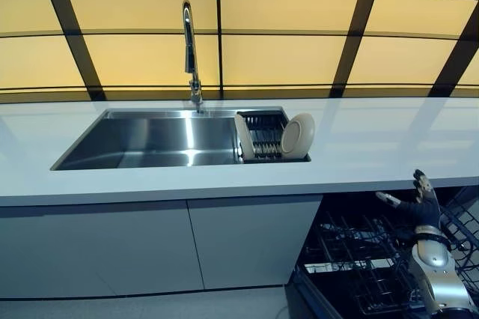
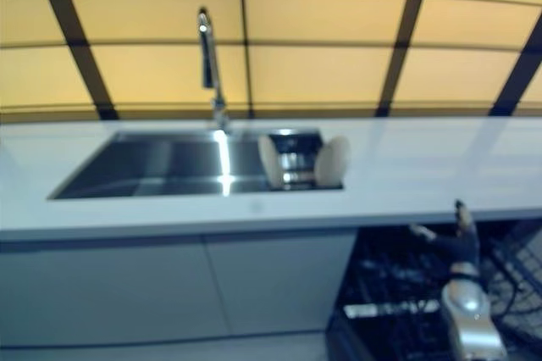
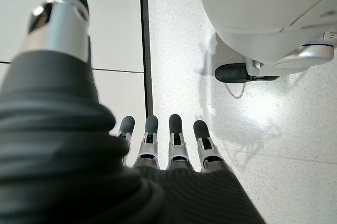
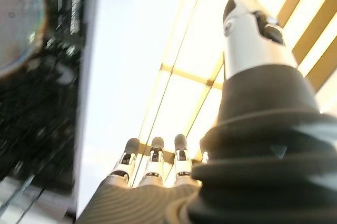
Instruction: Take plates into dishwasher
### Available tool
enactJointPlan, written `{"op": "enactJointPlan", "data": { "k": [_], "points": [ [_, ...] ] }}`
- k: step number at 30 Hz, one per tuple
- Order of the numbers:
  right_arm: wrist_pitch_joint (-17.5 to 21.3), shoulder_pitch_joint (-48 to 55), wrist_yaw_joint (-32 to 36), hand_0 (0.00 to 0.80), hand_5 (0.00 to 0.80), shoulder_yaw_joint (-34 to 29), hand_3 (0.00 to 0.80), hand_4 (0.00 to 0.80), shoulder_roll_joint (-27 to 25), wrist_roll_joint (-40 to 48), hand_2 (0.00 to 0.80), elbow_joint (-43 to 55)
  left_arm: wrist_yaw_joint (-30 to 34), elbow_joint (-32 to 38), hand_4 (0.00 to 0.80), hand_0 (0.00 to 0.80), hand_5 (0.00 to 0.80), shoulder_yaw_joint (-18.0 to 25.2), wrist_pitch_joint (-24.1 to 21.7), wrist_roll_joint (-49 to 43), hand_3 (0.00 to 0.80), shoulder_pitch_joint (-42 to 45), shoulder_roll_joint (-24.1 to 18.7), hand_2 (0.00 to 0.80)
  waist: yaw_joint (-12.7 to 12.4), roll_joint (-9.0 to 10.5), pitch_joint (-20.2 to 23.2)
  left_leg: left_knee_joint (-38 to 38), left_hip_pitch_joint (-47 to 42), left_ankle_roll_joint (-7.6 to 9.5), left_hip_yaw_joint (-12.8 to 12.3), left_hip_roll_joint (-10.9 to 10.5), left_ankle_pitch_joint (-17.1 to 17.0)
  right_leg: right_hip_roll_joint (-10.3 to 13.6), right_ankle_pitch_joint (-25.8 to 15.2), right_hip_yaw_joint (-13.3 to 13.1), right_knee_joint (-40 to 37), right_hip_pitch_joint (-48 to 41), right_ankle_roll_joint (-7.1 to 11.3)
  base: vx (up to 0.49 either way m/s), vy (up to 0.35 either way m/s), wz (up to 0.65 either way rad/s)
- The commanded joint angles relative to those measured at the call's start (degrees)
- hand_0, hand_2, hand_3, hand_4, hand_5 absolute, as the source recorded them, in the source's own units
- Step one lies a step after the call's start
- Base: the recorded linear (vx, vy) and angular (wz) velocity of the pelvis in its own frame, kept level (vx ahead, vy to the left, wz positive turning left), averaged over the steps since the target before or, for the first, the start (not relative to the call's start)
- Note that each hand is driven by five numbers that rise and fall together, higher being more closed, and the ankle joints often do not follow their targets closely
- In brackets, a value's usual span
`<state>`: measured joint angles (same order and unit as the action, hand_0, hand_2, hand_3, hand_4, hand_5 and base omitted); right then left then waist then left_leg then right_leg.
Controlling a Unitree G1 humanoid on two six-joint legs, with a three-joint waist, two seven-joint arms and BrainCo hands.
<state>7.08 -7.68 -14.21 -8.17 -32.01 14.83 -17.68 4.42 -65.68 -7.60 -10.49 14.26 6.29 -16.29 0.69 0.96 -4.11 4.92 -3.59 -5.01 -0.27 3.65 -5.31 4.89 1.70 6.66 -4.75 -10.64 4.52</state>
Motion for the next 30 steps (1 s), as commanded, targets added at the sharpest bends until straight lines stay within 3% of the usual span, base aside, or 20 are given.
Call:
{"op": "enactJointPlan", "data": {
  "k": [1, 8, 11, 14, 17, 19, 22, 25, 30],
  "points": [
    [4.88, -6.38, 0.41, 0.000, 0.000, 0.28, 0.000, 0.000, -2.06, 1.70, 0.000, 1.85, -0.83, -0.87, 0.000, 0.000, 0.000, -0.14, -0.96, -2.03, 0.000, -3.32, -1.02, 0.000, -1.59, 1.83, -0.05, -2.41, -3.53, 6.73, -4.19, -5.95, 6.92, 1.21, -3.80, -0.84, 6.49, 6.63, 0.92, 0.005, 0.067, 0.00],
    [6.52, -8.74, -1.02, 0.000, 0.000, 0.66, 0.000, 0.000, -2.27, 2.67, 0.000, 2.04, -0.59, -0.91, 0.000, 0.000, 0.000, -0.19, -0.31, -2.45, 0.000, -4.44, -1.52, 0.000, -2.34, 2.07, -2.00, -7.54, -0.37, 8.25, -2.65, -6.82, 7.77, 5.26, -7.99, -1.66, 18.70, 11.01, 2.16, -0.020, 0.081, -0.01],
    [6.45, -8.79, -1.61, 0.000, 0.000, -0.04, 0.000, 0.000, -2.94, 3.76, 0.000, 3.89, -0.08, -1.61, 0.000, 0.000, 0.000, -0.93, -0.03, -3.56, 0.000, -4.92, -1.87, 0.000, -2.62, 1.35, -2.32, -8.46, 0.55, 8.80, -0.94, -6.89, 7.90, 7.46, -13.80, -3.66, 28.55, 14.16, 2.29, 0.004, 0.136, -0.02],
    [6.32, -8.84, -1.98, 0.000, 0.000, -0.12, 0.000, 0.000, -3.44, 3.66, 0.000, 5.44, 0.16, -1.90, 0.000, 0.000, 0.000, -1.77, 0.06, -3.65, 0.000, -5.28, -1.96, 0.000, -2.33, 0.41, -2.49, -8.31, 0.19, 9.08, 0.19, -6.68, 7.97, 7.63, -16.81, -5.15, 36.68, 18.17, 2.86, 0.024, 0.158, 0.18],
    [5.38, -9.99, -1.18, 0.000, 0.000, -0.39, 0.000, 0.000, -4.98, 4.81, 0.000, 7.46, 0.32, -1.47, 0.000, 0.000, 0.000, -2.17, 0.90, -4.14, 0.000, -5.19, -2.13, 0.000, -1.69, -0.55, -2.65, -7.83, -0.66, 8.85, 1.46, -6.22, 7.71, 5.95, -16.10, -6.50, 41.51, 22.65, 2.62, 0.082, 0.108, 0.25],
    [5.05, -11.66, -0.64, 0.000, 0.000, -0.03, 0.000, 0.000, -5.88, 5.27, 0.000, 8.50, -0.10, -1.59, 0.000, 0.000, 0.000, -2.79, 1.39, -4.16, 0.000, -5.41, -2.06, 0.000, -1.24, 0.20, -2.61, -7.70, -1.18, 8.93, 1.70, -7.04, 8.42, 6.15, -15.86, -5.92, 37.33, 23.88, 2.37, 0.146, -0.034, 0.23],
    [4.99, -13.47, 0.45, 0.000, 0.000, 0.69, 0.000, 0.000, -6.21, 5.13, 0.000, 9.45, -0.10, -2.19, 0.000, 0.000, 0.000, -2.45, 2.14, -4.95, 0.000, -6.33, -1.93, 0.000, -0.13, 2.76, -2.51, -8.68, -2.85, 8.73, 2.05, -9.61, 11.32, 6.89, -15.56, -3.73, 23.48, 22.57, 2.57, 0.224, -0.095, 0.17],
    [4.76, -13.87, 2.20, 0.000, 0.000, 0.73, 0.000, 0.000, -7.41, 6.11, 0.000, 10.44, -0.22, -3.25, 0.000, 0.000, 0.000, -2.55, 1.58, -5.07, 0.000, -6.47, -1.73, 0.000, 1.85, 3.04, -2.68, -9.07, -5.83, 8.15, 3.81, -10.10, 13.66, 4.58, -14.53, -1.22, 13.06, 23.34, 2.86, 0.301, -0.076, 0.08],
    [4.04, -13.33, 3.57, 0.000, 0.000, -0.15, 0.000, 0.000, -8.70, 7.45, 0.000, 11.78, -1.11, -4.46, 0.000, 0.000, 0.000, -3.23, 1.03, -4.43, 0.000, -6.80, -0.91, 0.000, 3.81, 2.91, -2.58, -7.99, -9.67, 8.44, 6.89, -9.92, 15.23, 3.30, -17.14, -0.38, 9.74, 27.34, 3.55, 0.286, -0.103, 0.27]
  ]
}}
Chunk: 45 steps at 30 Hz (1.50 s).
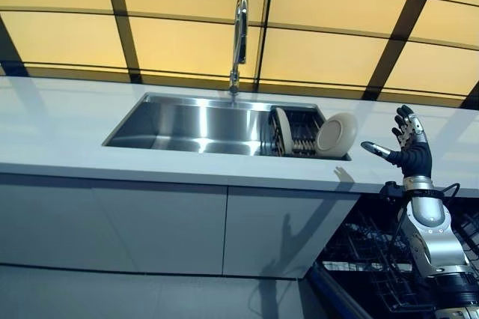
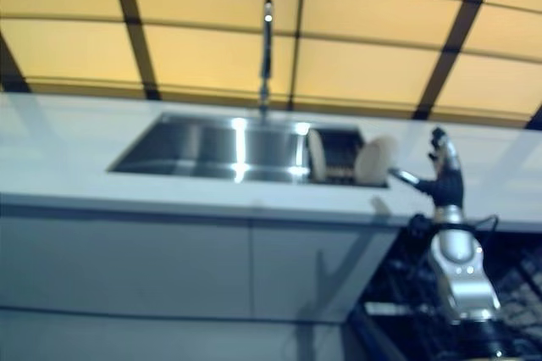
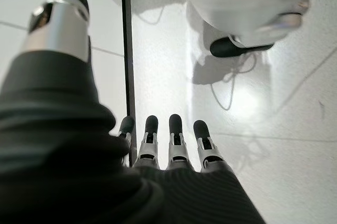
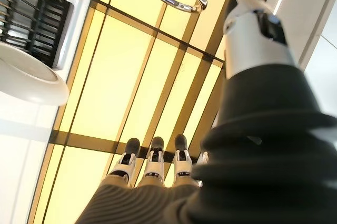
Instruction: Take plates into dishwasher
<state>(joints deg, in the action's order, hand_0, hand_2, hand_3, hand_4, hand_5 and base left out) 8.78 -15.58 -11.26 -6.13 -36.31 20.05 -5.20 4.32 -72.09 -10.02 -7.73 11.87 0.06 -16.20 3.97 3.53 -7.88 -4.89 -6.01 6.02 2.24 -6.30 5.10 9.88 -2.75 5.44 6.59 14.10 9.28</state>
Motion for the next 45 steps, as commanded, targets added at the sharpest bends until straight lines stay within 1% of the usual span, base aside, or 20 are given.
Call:
{"op": "enactJointPlan", "data": {
  "k": [1, 4, 6, 11, 13, 15, 19, 20, 21, 22, 24, 27, 28, 30, 31, 32, 33, 36, 38, 45],
  "points": [
    [2.36, -5.12, 0.58, 0.000, 0.000, -2.32, 0.000, 0.000, -4.22, 2.30, 0.000, -0.23, -1.21, 1.93, 0.000, 0.000, 0.000, -0.73, -1.55, -2.22, 0.000, -0.36, -0.88, 0.000, 0.52, 0.54, 1.17, 1.97, -7.54, -2.35, 4.82, -0.12, 5.05, -1.67, -13.23, 0.91, -1.24, 2.83, -1.09, 0.224, -0.132, 0.16],
    [2.37, -3.97, -0.01, 0.000, 0.000, -2.86, 0.000, 0.000, -2.97, 1.39, 0.000, 0.80, -1.08, 0.38, 0.000, 0.000, 0.000, 0.44, -2.01, -3.42, 0.000, 0.84, -0.96, 0.000, 0.06, 1.21, 2.06, 1.90, -7.49, -2.02, 6.68, -0.64, 5.61, -1.61, -12.57, -0.50, -1.81, 0.10, -1.34, 0.276, -0.204, 0.29],
    [2.10, -3.49, -0.32, 0.000, 0.000, -3.04, 0.000, 0.000, -2.49, 1.04, 0.000, 1.33, -0.84, 0.14, 0.000, 0.000, 0.000, 0.98, -1.98, -3.87, 0.000, 1.40, -1.16, 0.000, -0.20, 1.28, 2.40, 1.50, -7.73, -2.34, 6.74, -0.34, 6.08, -1.13, -12.13, -0.06, -1.17, -0.54, -1.47, 0.219, -0.181, 0.36],
    [0.67, -3.79, -0.24, 0.000, 0.000, -2.26, 0.000, 0.000, -1.61, 0.71, 0.000, 1.52, -0.19, -0.49, 0.000, 0.000, 0.000, 3.05, -3.35, -3.52, 0.000, 3.06, -1.29, 0.000, -0.29, 0.04, 4.55, 1.24, -10.89, -5.15, 5.44, 2.79, 7.44, -1.68, -7.94, 2.05, -0.36, -3.04, -3.09, 0.230, -0.182, 0.19],
    [0.70, -3.72, 0.09, 0.000, 0.000, -1.90, 0.000, 0.000, -1.48, 0.78, 0.000, 1.76, 0.08, 0.05, 0.000, 0.000, 0.000, 3.86, -4.16, -3.61, 0.000, 3.78, -1.10, 0.000, -0.31, -0.19, 5.58, -0.47, -10.86, -6.44, 5.02, 3.80, 5.78, -2.31, -7.26, 1.56, -1.33, -4.49, -3.86, 0.210, -0.212, -0.02],
    [0.91, -3.68, 0.37, 0.000, 0.000, -1.67, 0.000, 0.000, -1.77, 0.82, 0.000, 2.60, 0.08, 1.00, 0.000, 0.000, 0.000, 4.07, -5.12, -2.95, 0.000, 4.36, -0.80, 0.000, -0.08, -0.16, 6.29, -3.63, -9.59, -7.95, 5.02, 4.26, 1.35, -2.85, -6.73, 1.26, -2.09, -5.47, -5.03, 0.154, -0.189, -0.07],
    [1.07, -3.60, 0.04, 0.000, 0.000, -1.35, 0.000, 0.000, -2.44, 0.86, 0.000, 3.76, -0.42, 1.34, 0.000, 0.000, 0.000, 3.17, -7.05, -3.17, 0.000, 4.52, 0.28, 0.000, -0.19, 0.12, 6.59, -14.60, -5.89, -10.52, 4.83, 4.14, -6.82, -3.77, -4.95, 1.68, -2.73, -7.85, -7.18, 0.119, -0.160, -0.03],
    [1.23, -3.54, -0.41, 0.000, 0.000, -1.06, 0.000, 0.000, -2.73, 0.39, 0.000, 3.86, -0.97, 1.41, 0.000, 0.000, 0.000, 2.60, -8.06, -3.42, 0.000, 4.55, 1.08, 0.000, -0.65, 0.55, 6.16, -23.65, -2.69, -11.49, 3.14, 3.99, -8.42, -3.85, -3.89, 2.10, -2.84, -9.61, -8.19, 0.140, -0.196, 0.00],
    [1.28, -3.48, -1.04, 0.000, 0.000, -0.95, 0.000, 0.000, -2.99, 0.16, 0.000, 4.13, -1.33, 1.72, 0.000, 0.000, 0.000, 2.13, -8.41, -3.53, 0.000, 4.43, 1.50, 0.000, -1.06, 1.32, 5.68, -28.72, 0.63, -11.80, 2.37, 3.37, -9.54, -3.32, -3.56, 2.22, -2.95, -10.79, -8.74, 0.153, -0.228, -0.09],
    [1.06, -3.47, -1.65, 0.000, 0.000, -0.95, 0.000, 0.000, -3.32, -0.16, 0.000, 4.51, -1.74, 2.36, 0.000, 0.000, 0.000, 1.66, -8.35, -3.80, 0.000, 4.30, 1.95, 0.000, -1.41, 2.30, 5.11, -35.30, 4.27, -11.75, 1.20, 2.84, -9.00, -2.64, -3.20, 2.40, -2.92, -11.88, -9.43, 0.094, -0.171, -0.16],
    [0.76, -3.74, -2.38, 0.000, 0.000, -1.20, 0.000, 0.000, -3.74, -0.17, 0.000, 4.72, -2.00, 3.21, 0.000, 0.000, 0.000, 1.31, -7.85, -4.37, 0.000, 4.23, 2.27, 0.000, -2.06, 2.98, 4.38, -37.35, 8.84, -11.29, -0.18, 3.31, -8.32, -2.50, -2.53, 2.35, -3.02, -13.38, -9.87, 0.087, -0.123, -0.11],
    [-0.32, -6.24, -4.48, 0.000, 0.000, -0.77, 0.000, 0.000, -4.27, -0.28, 0.000, 4.44, -2.68, 4.28, 0.000, 0.000, 0.000, 0.78, -6.08, -4.96, 0.000, 3.98, 1.99, 0.000, -3.62, 2.06, 3.31, -25.89, 11.89, -10.14, -2.03, 5.37, -7.64, -4.64, -0.83, 0.78, -3.68, -15.29, -9.26, 0.159, -0.037, 0.04],
    [-0.95, -8.19, -5.29, 0.000, 0.000, -0.11, 0.000, 0.000, -4.34, -0.61, 0.000, 3.66, -2.70, 4.12, 0.000, 0.000, 0.000, 0.88, -5.60, -4.94, 0.000, 4.04, 1.58, 0.000, -4.39, 1.60, 3.13, -18.53, 11.20, -10.09, -3.07, 6.36, -7.94, -5.62, -0.09, -0.36, -4.52, -16.43, -8.84, 0.197, 0.042, -0.07],
    [-1.42, -10.45, -6.09, 0.000, 0.000, 0.71, 0.000, 0.000, -4.94, -0.35, 0.000, 2.41, -2.43, 3.66, 0.000, 0.000, 0.000, 0.86, -5.08, -4.47, 0.000, 4.04, 1.04, 0.000, -5.68, 0.67, 3.18, -6.78, 11.18, -10.29, -2.50, 6.61, -9.38, -7.06, 0.85, -2.60, -5.75, -18.21, -8.26, 0.294, 0.099, -0.26],
    [-1.63, -11.27, -6.41, 0.000, 0.000, 1.06, 0.000, 0.000, -5.06, -0.33, 0.000, 2.01, -2.42, 3.38, 0.000, 0.000, 0.000, 0.97, -4.89, -4.39, 0.000, 4.16, 0.99, 0.000, -6.57, 0.26, 3.27, -1.13, 11.66, -10.56, -1.23, 6.51, -10.60, -7.67, 1.29, -3.94, -6.56, -19.39, -8.04, 0.322, 0.103, -0.44],
    [-1.69, -11.71, -6.57, 0.000, 0.000, 1.25, 0.000, 0.000, -5.02, -0.46, 0.000, 1.85, -2.52, 3.31, 0.000, 0.000, 0.000, 1.01, -4.79, -4.26, 0.000, 4.30, 1.07, 0.000, -7.17, -0.02, 3.28, 1.40, 12.58, -10.81, -0.44, 6.43, -11.69, -8.06, 1.55, -4.86, -7.02, -20.15, -7.96, 0.346, 0.098, -0.58],
    [-1.65, -12.35, -7.00, 0.000, 0.000, 1.44, 0.000, 0.000, -5.24, -1.11, 0.000, 1.74, -2.75, 2.95, 0.000, 0.000, 0.000, 0.80, -4.93, -3.74, 0.000, 4.78, 1.21, 0.000, -8.32, -0.42, 3.08, 5.04, 14.13, -11.27, -0.18, 6.38, -14.66, -8.66, 2.33, -6.53, -7.69, -21.96, -7.98, 0.268, 0.076, -0.52],
    [-1.35, -12.55, -6.73, 0.000, 0.000, 0.42, 0.000, 0.000, -7.32, 0.17, 0.000, 1.94, -2.55, 1.48, 0.000, 0.000, 0.000, 0.61, -6.10, -2.22, 0.000, 5.36, 1.29, 0.000, -9.27, -0.56, 3.06, 4.50, 18.32, -11.41, -1.24, 6.36, -17.50, -9.06, 3.77, -8.96, -8.28, -24.82, -8.19, 0.279, 0.101, -0.47],
    [-0.63, -12.53, -6.60, 0.000, 0.000, -0.17, 0.000, 0.000, -8.15, 0.89, 0.000, 1.80, -2.29, 0.90, 0.000, 0.000, 0.000, 0.65, -6.44, -1.38, 0.000, 5.27, 1.30, 0.000, -9.51, -0.38, 3.29, 3.64, 18.98, -11.05, -1.20, 6.00, -16.85, -8.77, 4.26, -9.21, -8.45, -25.45, -8.07, 0.167, 0.099, -0.37],
    [1.05, -10.72, -4.99, 0.000, 0.000, -4.02, 0.000, 0.000, -11.41, 3.23, 0.000, 1.56, -1.56, -0.28, 0.000, 0.000, 0.000, 1.09, -6.19, 0.01, 0.000, 3.09, 0.08, 0.000, -9.49, 1.36, 6.07, 2.45, 15.21, -7.55, -1.58, 4.15, -11.33, -4.96, 5.42, -6.41, -6.82, -26.42, -5.54, 0.221, 0.152, -0.40]
  ]
}}
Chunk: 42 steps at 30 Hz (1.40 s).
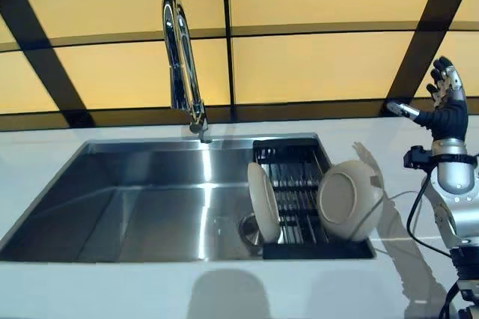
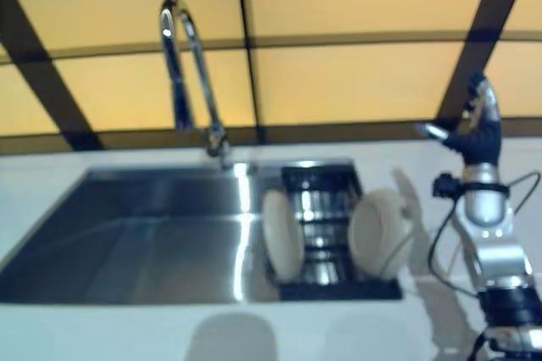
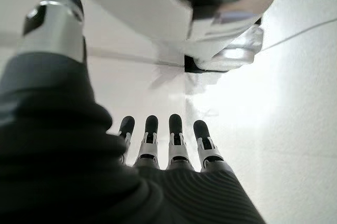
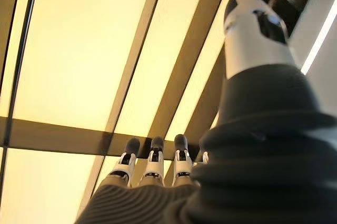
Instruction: Take plates into dishwasher
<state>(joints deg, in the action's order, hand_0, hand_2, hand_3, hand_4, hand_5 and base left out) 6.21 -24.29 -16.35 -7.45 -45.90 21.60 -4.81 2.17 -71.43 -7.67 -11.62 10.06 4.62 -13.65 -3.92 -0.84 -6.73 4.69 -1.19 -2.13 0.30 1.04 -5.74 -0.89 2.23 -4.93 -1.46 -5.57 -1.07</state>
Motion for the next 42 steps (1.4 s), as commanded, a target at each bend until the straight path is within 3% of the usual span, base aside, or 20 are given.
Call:
{"op": "enactJointPlan", "data": {
  "k": [1, 4, 6, 8, 9, 12, 15, 17, 19, 21, 25, 29, 30, 33, 35, 42],
  "points": [
    [3.57, -1.93, 0.34, 0.000, 0.000, -2.89, 0.000, 0.000, -1.89, 1.83, 0.000, 1.01, 0.60, -0.66, 0.000, 0.000, 0.000, -1.36, -2.13, 1.89, 0.000, -1.74, -2.59, 0.000, -1.58, 5.93, 5.05, -7.21, 10.15, 0.85, 0.37, -3.43, -0.23, 6.22, 0.42, 4.24, 1.71, -6.61, 5.08, 0.145, 0.112, -0.16],
    [3.35, -2.20, 0.82, 0.000, 0.000, -3.42, 0.000, 0.000, -2.26, 1.59, 0.000, -0.56, 1.03, 0.55, 0.000, 0.000, 0.000, -2.28, -1.64, 1.90, 0.000, -2.98, -3.12, 0.000, -1.76, 6.46, 5.72, -7.60, 9.79, 2.07, 0.53, -4.27, 0.55, 8.18, -0.84, 4.76, 4.79, -5.71, 6.19, 0.179, 0.172, 0.02],
    [2.73, -2.25, 0.68, 0.000, 0.000, -3.61, 0.000, 0.000, -2.23, 0.75, 0.000, -1.60, 1.44, 1.20, 0.000, 0.000, 0.000, -3.10, -1.62, 1.43, 0.000, -3.52, -3.24, 0.000, -1.97, 7.04, 6.31, -7.60, 9.40, 3.14, 0.38, -5.34, 1.04, 10.79, -5.27, 5.21, 9.64, -4.83, 7.52, 0.147, 0.183, 0.07],
    [2.65, -2.49, 0.80, 0.000, 0.000, -3.55, 0.000, 0.000, -2.25, 0.44, 0.000, -2.24, 1.46, 1.18, 0.000, 0.000, 0.000, -3.52, -1.70, 1.30, 0.000, -3.65, -3.30, 0.000, -2.11, 6.96, 6.47, -7.39, 8.84, 3.50, 0.08, -5.53, 1.22, 12.08, -8.10, 5.99, 13.36, -3.67, 7.74, 0.103, 0.178, 0.00],
    [2.64, -2.91, 0.97, 0.000, 0.000, -3.29, 0.000, 0.000, -2.25, 0.05, 0.000, -2.95, 1.26, 1.00, 0.000, 0.000, 0.000, -3.91, -1.51, 1.47, 0.000, -3.90, -3.43, 0.000, -2.07, 6.16, 6.44, -7.25, 7.86, 3.99, -0.35, -5.43, 1.62, 13.18, -11.28, 6.93, 19.68, -1.25, 7.86, 0.083, 0.178, -0.10],
    [1.50, -4.18, 1.21, 0.000, 0.000, -2.13, 0.000, 0.000, -2.76, 0.05, 0.000, -3.68, 1.09, 0.58, 0.000, 0.000, 0.000, -4.26, -0.32, 1.96, 0.000, -3.99, -3.94, 0.000, -1.22, 4.13, 6.07, -5.77, 4.27, 4.45, -0.30, -4.86, 2.33, 13.79, -13.27, 8.08, 27.05, 5.02, 7.15, 0.153, 0.247, -0.14],
    [0.83, -5.38, 0.99, 0.000, 0.000, -1.45, 0.000, 0.000, -3.62, 0.39, 0.000, -4.91, 0.96, 0.45, 0.000, 0.000, 0.000, -4.25, 0.87, 2.21, 0.000, -4.21, -4.20, 0.000, -0.71, 3.88, 5.92, -4.48, 2.50, 4.23, 0.19, -4.85, 2.59, 13.91, -11.96, 8.98, 24.11, 6.90, 6.46, 0.120, 0.048, -0.01],
    [0.64, -6.91, 1.32, 0.000, 0.000, -1.14, 0.000, 0.000, -4.34, 1.08, 0.000, -6.64, 0.66, 0.16, 0.000, 0.000, 0.000, -3.66, 1.83, 1.94, 0.000, -4.52, -4.44, 0.000, 0.14, 4.06, 5.62, -3.05, 0.62, 3.70, 0.75, -4.86, 3.16, 13.35, -10.43, 10.09, 17.34, 7.53, 6.33, 0.185, -0.056, 0.17],
    [0.85, -7.19, 1.07, 0.000, 0.000, -0.99, 0.000, 0.000, -4.60, 1.65, 0.000, -7.26, 0.74, 0.46, 0.000, 0.000, 0.000, -2.73, 2.64, 1.76, 0.000, -4.66, -4.88, 0.000, 1.17, 4.41, 4.99, -2.19, -1.29, 3.24, 1.27, -4.89, 4.46, 12.04, -9.92, 9.95, 10.16, 8.45, 6.98, 0.151, -0.098, -0.10],
    [1.27, -7.17, 0.48, 0.000, 0.000, -0.98, 0.000, 0.000, -4.50, 1.97, 0.000, -7.68, 0.59, 0.68, 0.000, 0.000, 0.000, -2.39, 2.83, 1.54, 0.000, -4.63, -5.20, 0.000, 2.17, 4.84, 4.22, -2.02, -3.05, 3.10, 2.05, -5.06, 6.32, 11.00, -11.98, 9.65, 5.47, 10.21, 8.17, 0.109, -0.108, -0.15],
    [-0.25, -8.22, -0.14, 0.000, 0.000, -0.75, 0.000, 0.000, -4.42, 3.19, 0.000, -9.06, 0.30, 1.04, 0.000, 0.000, 0.000, -2.49, 3.32, 1.51, 0.000, -5.01, -5.64, 0.000, 2.75, 4.80, 3.24, -1.99, -4.72, 3.25, 3.39, -4.61, 7.65, 10.57, -13.75, 9.63, 6.02, 13.23, 8.96, 0.065, -0.115, 0.38],
    [-1.97, -7.44, 0.23, 0.000, 0.000, -0.68, 0.000, 0.000, -3.72, 5.41, 0.000, -9.06, 0.20, 1.75, 0.000, 0.000, 0.000, -2.11, 3.44, 1.76, 0.000, -4.90, -5.85, 0.000, 2.13, 4.92, 3.57, -2.19, -4.06, 3.21, 3.52, -3.96, 7.04, 9.95, -11.09, 9.46, 7.12, 10.38, 8.58, -0.002, -0.139, 0.19],
    [-3.38, -7.54, 0.84, 0.000, 0.000, -0.60, 0.000, 0.000, -3.29, 6.34, 0.000, -9.23, 0.00, 1.87, 0.000, 0.000, 0.000, -2.12, 3.54, 2.02, 0.000, -5.11, -5.85, 0.000, 1.75, 5.09, 3.76, -2.17, -3.93, 2.85, 2.88, -3.54, 6.89, 9.91, -9.95, 10.56, 5.46, 8.82, 8.56, -0.009, -0.201, 0.00],
    [-6.51, -7.66, 4.18, 0.000, 0.000, -0.12, 0.000, 0.000, -3.35, 7.68, 0.000, -10.78, 0.11, 2.20, 0.000, 0.000, 0.000, -1.64, 3.99, 2.08, 0.000, -5.53, -5.88, 0.000, 1.56, 5.69, 4.05, -2.21, -3.29, 2.43, 2.32, -3.32, 6.00, 9.22, -9.29, 10.49, 2.95, 7.15, 8.39, -0.028, -0.145, -0.04],
    [-10.79, -7.32, 5.67, 0.000, 0.000, 0.55, 0.000, 0.000, -3.58, 10.60, 0.000, -12.54, 0.46, 2.47, 0.000, 0.000, 0.000, -1.66, 4.26, 1.49, 0.000, -5.41, -5.66, 0.000, 1.39, 6.07, 4.27, -1.96, -3.44, 1.77, 1.68, -2.70, 5.79, 8.66, -8.99, 10.75, 1.07, 5.52, 8.10, 0.007, -0.150, -0.02],
    [-19.57, -5.72, 19.58, 0.000, 0.000, 2.82, 0.000, 0.000, -6.95, 11.86, 0.000, -15.67, 0.14, 2.79, 0.000, 0.000, 0.000, -2.39, 3.45, 1.09, 0.000, -5.29, -4.80, 0.000, 2.29, 6.85, 4.17, -1.30, -4.12, 0.68, -0.22, -1.71, 5.45, 7.35, -8.62, 10.37, -1.16, 3.83, 6.93, 0.002, -0.081, -0.03]
  ]
}}
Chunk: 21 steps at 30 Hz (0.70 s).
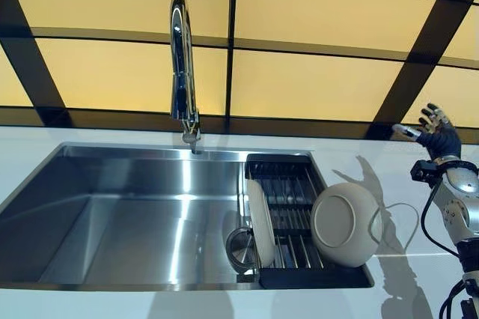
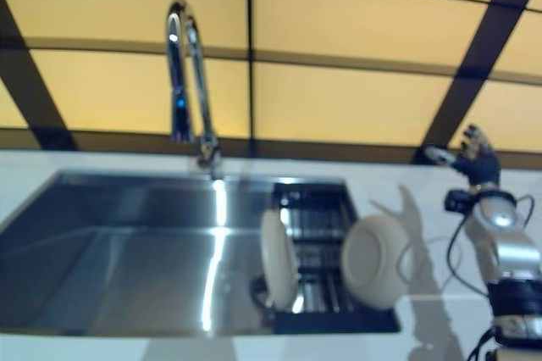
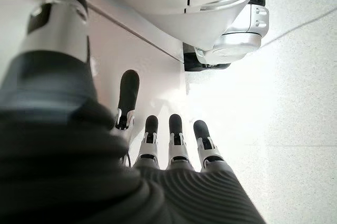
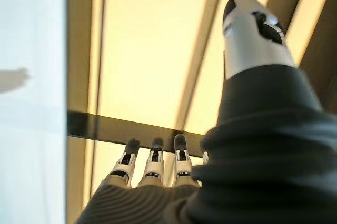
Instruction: Take plates into dishwasher
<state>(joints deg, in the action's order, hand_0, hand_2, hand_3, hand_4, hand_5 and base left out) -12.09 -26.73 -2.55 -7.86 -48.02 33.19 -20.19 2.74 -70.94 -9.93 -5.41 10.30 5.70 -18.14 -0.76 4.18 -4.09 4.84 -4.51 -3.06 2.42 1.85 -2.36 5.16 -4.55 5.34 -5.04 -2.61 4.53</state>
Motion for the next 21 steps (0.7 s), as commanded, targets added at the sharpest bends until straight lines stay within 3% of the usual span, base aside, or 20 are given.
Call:
{"op": "enactJointPlan", "data": {
  "k": [1, 6, 10, 21],
  "points": [
    [-1.57, -2.97, 6.66, 0.000, 0.000, 3.36, 0.000, 0.000, -5.27, 0.08, 0.000, -0.35, -0.59, 2.32, 0.000, 0.000, 0.000, -0.20, -2.85, 0.87, 0.000, -6.35, -0.32, 0.000, -0.77, 1.90, 1.48, -1.40, -0.84, 1.56, -2.42, -2.48, 2.05, 1.25, -1.82, 0.11, 2.44, 0.88, 1.29, -0.011, -0.055, -0.01],
    [-3.25, -1.29, 9.86, 0.000, 0.000, 4.26, 0.000, 0.000, -6.46, -1.44, 0.000, 0.72, -1.31, 1.98, 0.000, 0.000, 0.000, 0.20, -3.10, 1.02, 0.000, -6.74, -0.76, 0.000, 0.05, 2.31, 1.06, -1.47, -1.03, 1.49, -2.85, -2.40, 2.10, 1.04, -1.76, -0.41, 2.69, 1.07, 1.23, -0.003, -0.032, -0.02],
    [-8.63, 0.12, 14.21, 0.000, 0.000, 4.94, 0.000, 0.000, -6.94, -2.22, 0.000, 2.68, -1.46, 2.25, 0.000, 0.000, 0.000, 0.92, -2.58, 1.19, 0.000, -6.89, -1.35, 0.000, 0.67, 2.44, 0.79, -1.39, -1.03, 1.58, -3.35, -2.47, 2.03, 0.80, -1.66, -0.81, 2.95, 1.37, 1.20, 0.000, 0.000, 0.00],
    [-15.47, 5.17, 23.16, 0.000, 0.000, 6.48, 0.000, 0.000, -6.96, -4.80, 0.000, 3.17, -1.41, 1.98, 0.000, 0.000, 0.000, 1.99, -3.23, 0.83, 0.000, -7.08, -2.22, 0.000, 1.38, 3.23, -0.22, -1.44, -1.45, 2.12, -4.50, -2.22, 2.72, 0.56, -0.98, -1.32, 3.80, 1.19, 1.58, 0.008, -0.002, -0.03]
  ]
}}
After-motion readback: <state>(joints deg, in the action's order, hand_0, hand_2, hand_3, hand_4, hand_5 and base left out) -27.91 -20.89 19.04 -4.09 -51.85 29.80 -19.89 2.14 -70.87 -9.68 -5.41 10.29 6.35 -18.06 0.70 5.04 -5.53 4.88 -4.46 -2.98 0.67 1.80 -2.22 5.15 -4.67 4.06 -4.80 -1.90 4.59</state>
